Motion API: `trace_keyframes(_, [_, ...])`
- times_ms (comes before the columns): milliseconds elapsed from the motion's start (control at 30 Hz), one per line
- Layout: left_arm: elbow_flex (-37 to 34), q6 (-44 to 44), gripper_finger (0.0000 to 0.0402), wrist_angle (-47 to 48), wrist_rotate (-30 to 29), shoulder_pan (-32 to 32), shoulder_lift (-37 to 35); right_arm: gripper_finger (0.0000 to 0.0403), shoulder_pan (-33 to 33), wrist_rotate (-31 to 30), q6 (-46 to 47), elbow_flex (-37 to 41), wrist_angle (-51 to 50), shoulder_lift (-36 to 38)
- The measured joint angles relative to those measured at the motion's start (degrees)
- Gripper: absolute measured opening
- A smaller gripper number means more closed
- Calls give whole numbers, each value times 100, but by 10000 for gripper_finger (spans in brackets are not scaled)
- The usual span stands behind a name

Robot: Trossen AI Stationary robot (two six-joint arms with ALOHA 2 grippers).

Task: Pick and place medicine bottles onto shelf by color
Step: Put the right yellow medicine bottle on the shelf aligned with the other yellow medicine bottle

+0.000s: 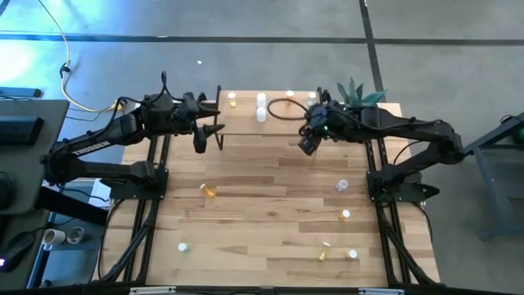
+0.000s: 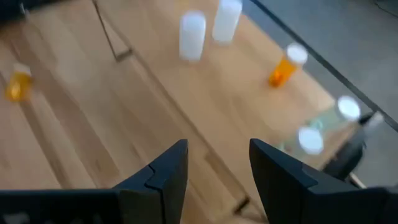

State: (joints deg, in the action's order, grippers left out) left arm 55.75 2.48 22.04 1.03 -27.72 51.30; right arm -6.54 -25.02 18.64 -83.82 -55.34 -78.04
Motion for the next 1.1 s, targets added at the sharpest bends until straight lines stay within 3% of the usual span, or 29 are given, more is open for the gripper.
trace_keyframes(333, [0,204,234,-22,3,540,-78,163,375,242,621,1417,-163,1110])
trace_keyframes(633, [0,843,234,-6,-16,805,-48,163,435,760,2302,2439,-217,2264])
trace_keyframes(1100, [0,1556,234,-4,-35,1306,-51,163,745,1634,4083,3145,-1177,2604])
